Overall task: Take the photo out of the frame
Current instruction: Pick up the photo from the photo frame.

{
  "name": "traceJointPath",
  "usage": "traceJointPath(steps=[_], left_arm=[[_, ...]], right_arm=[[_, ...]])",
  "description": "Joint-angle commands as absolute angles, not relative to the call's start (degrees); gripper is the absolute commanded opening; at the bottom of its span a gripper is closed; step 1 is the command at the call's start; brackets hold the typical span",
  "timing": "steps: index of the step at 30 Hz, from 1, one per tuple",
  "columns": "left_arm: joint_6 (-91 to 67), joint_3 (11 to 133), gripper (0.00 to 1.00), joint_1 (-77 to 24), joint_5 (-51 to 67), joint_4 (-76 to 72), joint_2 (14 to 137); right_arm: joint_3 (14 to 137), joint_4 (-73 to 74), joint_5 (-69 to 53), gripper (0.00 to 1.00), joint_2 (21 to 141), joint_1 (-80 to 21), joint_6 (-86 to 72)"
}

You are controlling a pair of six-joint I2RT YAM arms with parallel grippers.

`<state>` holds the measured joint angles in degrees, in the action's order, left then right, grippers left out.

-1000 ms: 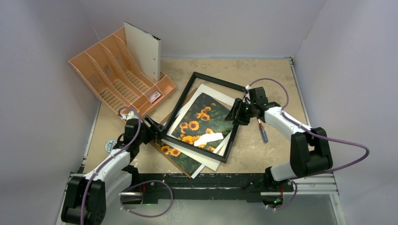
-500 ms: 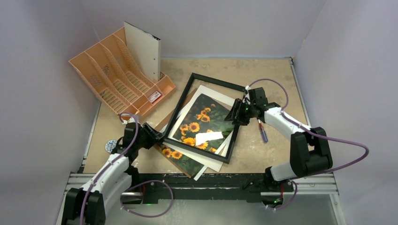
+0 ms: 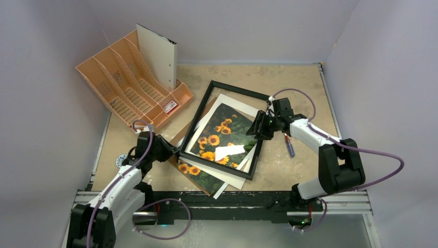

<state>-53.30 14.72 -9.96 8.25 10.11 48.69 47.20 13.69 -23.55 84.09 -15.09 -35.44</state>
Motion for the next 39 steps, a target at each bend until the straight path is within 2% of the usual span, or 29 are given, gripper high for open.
traceJointPath(steps=[1, 7, 11, 17, 25, 33, 39], left_arm=[[-49.5, 15.7, 0.16, -10.1, 1.9, 19.4, 49.8], [-47.5, 16.7, 0.11, -10.1, -0.5, 21.4, 51.7], [-45.6, 18.0, 0.00, -10.1, -1.5, 20.9, 53.3], [-42.6, 24.1, 0.00, -10.1, -1.8, 22.7, 53.7], [-35.7, 41.7, 0.00, -10.1, -4.9, 31.0, 50.1], [-28.9, 56.0, 0.00, -10.1, -0.3, 35.7, 53.0], [-21.3, 82.3, 0.00, -10.1, 3.9, 47.5, 61.4]], right_arm=[[47.0, 13.2, -24.7, 0.53, 84.0, -15.4, -35.9], [46.9, 12.9, -25.1, 0.53, 84.0, -15.5, -36.1], [46.6, 12.7, -25.2, 0.53, 84.0, -15.5, -36.1], [46.7, 14.5, -21.5, 0.55, 83.0, -15.6, -36.1], [46.7, 18.2, -13.6, 0.58, 79.6, -15.6, -35.9], [45.4, 18.2, -13.0, 0.59, 79.8, -15.6, -36.3], [44.5, 18.0, -13.1, 0.59, 78.1, -15.6, -36.8]])
